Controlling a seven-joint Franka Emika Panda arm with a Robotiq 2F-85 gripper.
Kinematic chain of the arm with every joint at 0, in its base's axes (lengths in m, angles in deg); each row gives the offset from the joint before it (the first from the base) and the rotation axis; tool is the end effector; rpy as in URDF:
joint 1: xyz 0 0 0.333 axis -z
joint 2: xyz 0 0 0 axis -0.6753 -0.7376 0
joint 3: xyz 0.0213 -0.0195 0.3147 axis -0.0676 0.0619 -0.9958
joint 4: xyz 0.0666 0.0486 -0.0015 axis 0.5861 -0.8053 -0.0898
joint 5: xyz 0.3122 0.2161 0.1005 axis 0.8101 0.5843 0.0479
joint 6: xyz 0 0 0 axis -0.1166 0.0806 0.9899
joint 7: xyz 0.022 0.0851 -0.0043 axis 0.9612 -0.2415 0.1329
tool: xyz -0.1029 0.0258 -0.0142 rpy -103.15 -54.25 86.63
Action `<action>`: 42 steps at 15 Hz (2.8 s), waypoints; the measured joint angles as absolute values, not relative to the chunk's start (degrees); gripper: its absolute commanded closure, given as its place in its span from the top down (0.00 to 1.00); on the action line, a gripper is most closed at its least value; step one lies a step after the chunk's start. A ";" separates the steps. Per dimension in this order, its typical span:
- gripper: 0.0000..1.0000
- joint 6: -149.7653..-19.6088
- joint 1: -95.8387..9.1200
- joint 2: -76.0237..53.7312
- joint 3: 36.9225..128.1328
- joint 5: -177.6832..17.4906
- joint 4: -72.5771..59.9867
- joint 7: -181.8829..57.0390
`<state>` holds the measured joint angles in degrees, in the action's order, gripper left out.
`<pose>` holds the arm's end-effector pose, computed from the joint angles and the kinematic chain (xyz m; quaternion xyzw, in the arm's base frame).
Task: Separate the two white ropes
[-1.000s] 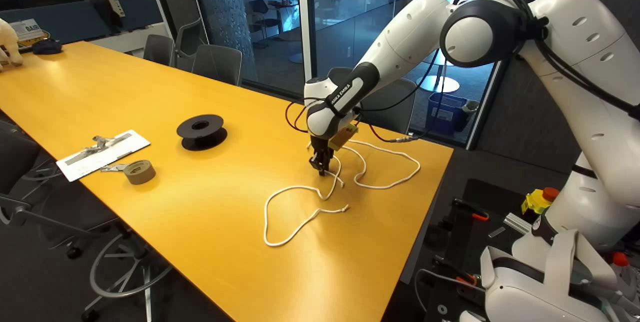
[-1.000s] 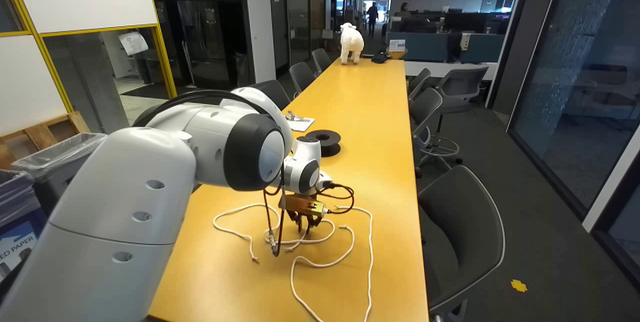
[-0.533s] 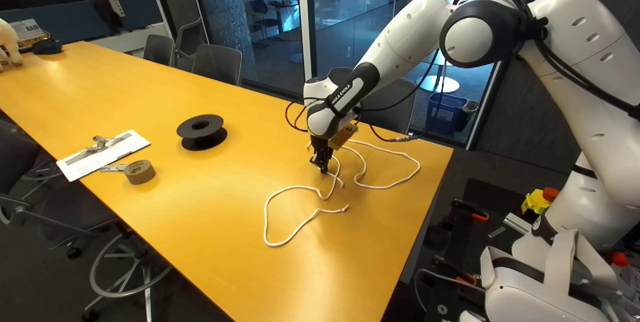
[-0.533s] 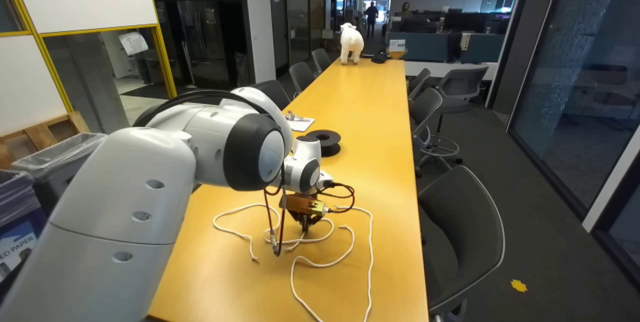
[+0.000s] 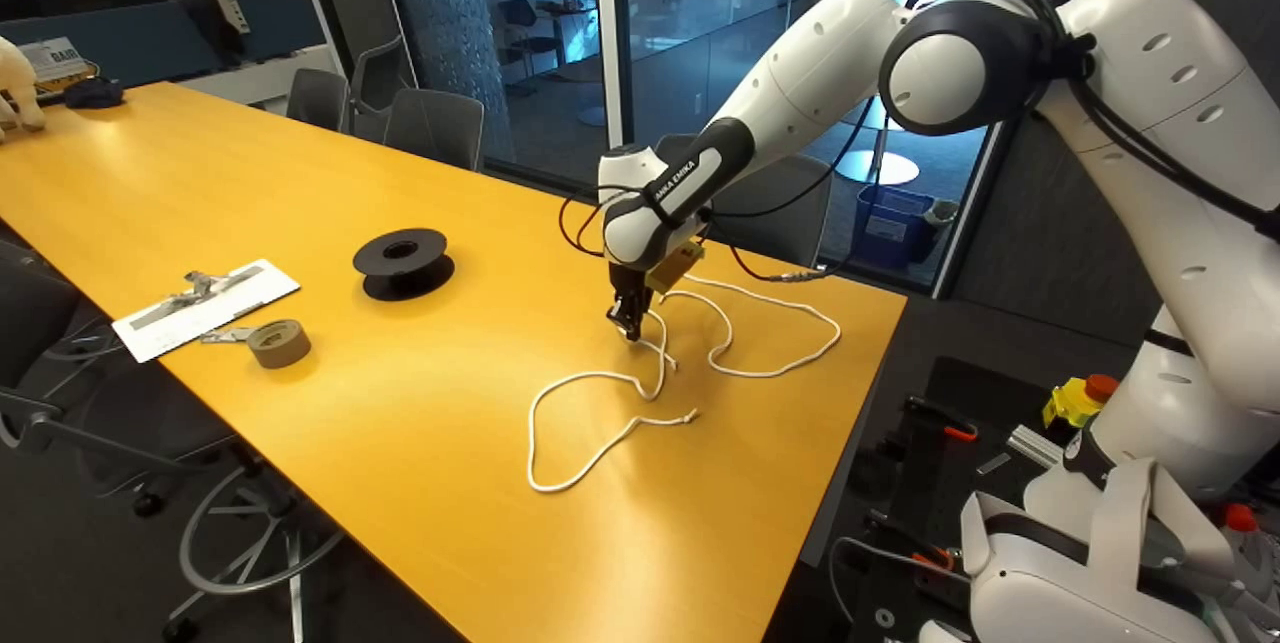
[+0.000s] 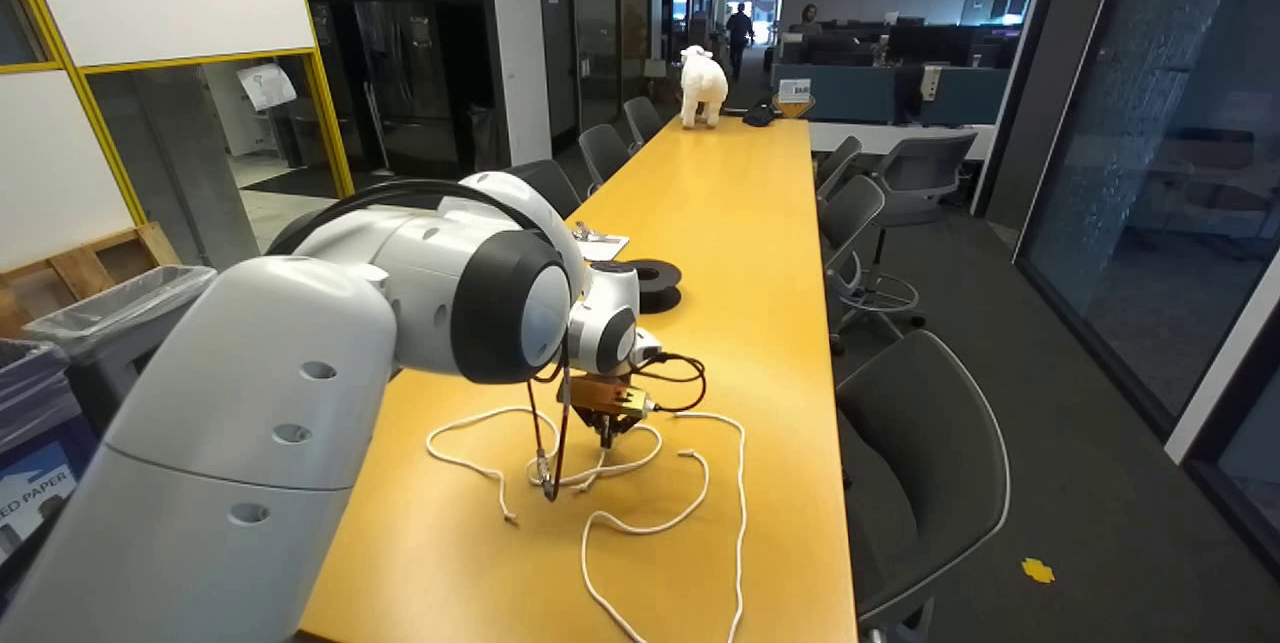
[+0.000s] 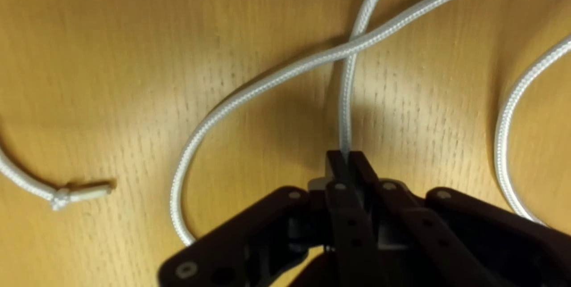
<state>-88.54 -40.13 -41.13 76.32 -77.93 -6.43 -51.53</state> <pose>0.6868 -0.0042 0.1480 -0.9985 -0.0530 0.0041 0.0100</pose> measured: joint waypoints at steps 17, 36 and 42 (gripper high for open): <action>0.08 -96.59 -37.11 -40.55 71.03 -75.20 -2.75 -45.91; 0.08 -84.26 -41.67 -54.24 71.87 -75.41 15.86 -45.95; 0.58 -79.74 -42.39 -55.80 73.27 -76.30 18.84 -46.00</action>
